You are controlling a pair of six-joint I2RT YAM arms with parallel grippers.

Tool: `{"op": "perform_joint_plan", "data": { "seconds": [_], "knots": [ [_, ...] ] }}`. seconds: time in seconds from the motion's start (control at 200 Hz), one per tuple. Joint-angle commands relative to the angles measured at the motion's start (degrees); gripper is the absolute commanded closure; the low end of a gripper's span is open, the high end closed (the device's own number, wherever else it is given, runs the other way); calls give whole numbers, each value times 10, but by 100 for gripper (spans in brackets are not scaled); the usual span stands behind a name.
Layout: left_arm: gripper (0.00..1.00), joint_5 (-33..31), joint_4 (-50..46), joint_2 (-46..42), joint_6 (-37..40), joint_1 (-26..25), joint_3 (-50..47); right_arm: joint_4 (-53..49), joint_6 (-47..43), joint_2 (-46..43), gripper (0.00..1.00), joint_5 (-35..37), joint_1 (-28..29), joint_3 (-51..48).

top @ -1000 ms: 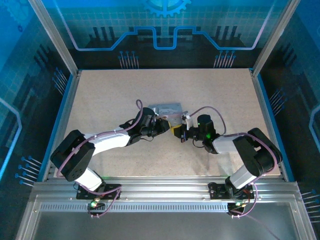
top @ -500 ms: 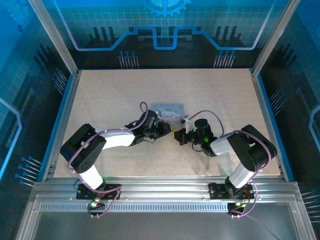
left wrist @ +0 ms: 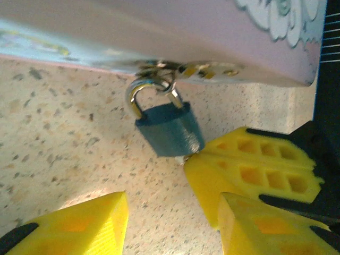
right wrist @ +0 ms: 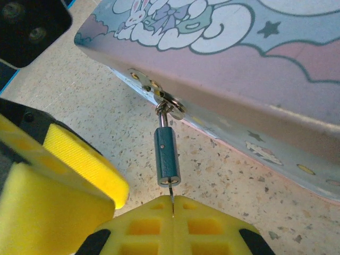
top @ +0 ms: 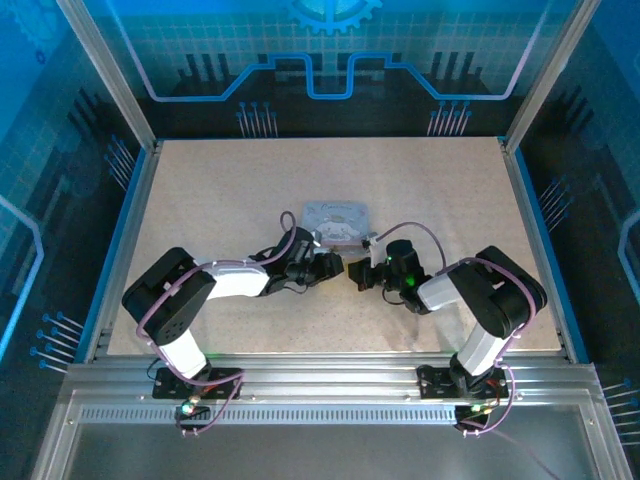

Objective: Unlock the padlock with the key

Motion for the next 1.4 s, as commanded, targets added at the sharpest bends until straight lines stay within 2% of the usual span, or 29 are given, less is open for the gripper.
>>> {"op": "perform_joint_plan", "data": {
  "seconds": [0.0, 0.22, 0.435, 0.6, 0.975, 1.391],
  "knots": [
    [47, 12, -14, -40, 17, 12, -14, -16, 0, 9, 100, -3, 0, 20],
    [39, -8, 11, -101, 6, 28, -60, -89, 12, -11, 100, -18, 6, 33],
    [37, -26, 129, -131, -56, 32, -129, -160, 67, -37, 100, -25, 23, 47],
    [38, -39, 194, -127, -87, 32, -164, -150, 130, -39, 100, -32, 35, 46],
    [45, -10, 338, -23, -167, 32, -178, -148, 228, -28, 100, -18, 54, 56],
    [50, 2, 463, 84, -228, 31, -170, -163, 233, -34, 100, -12, 54, 57]
  ]
}}
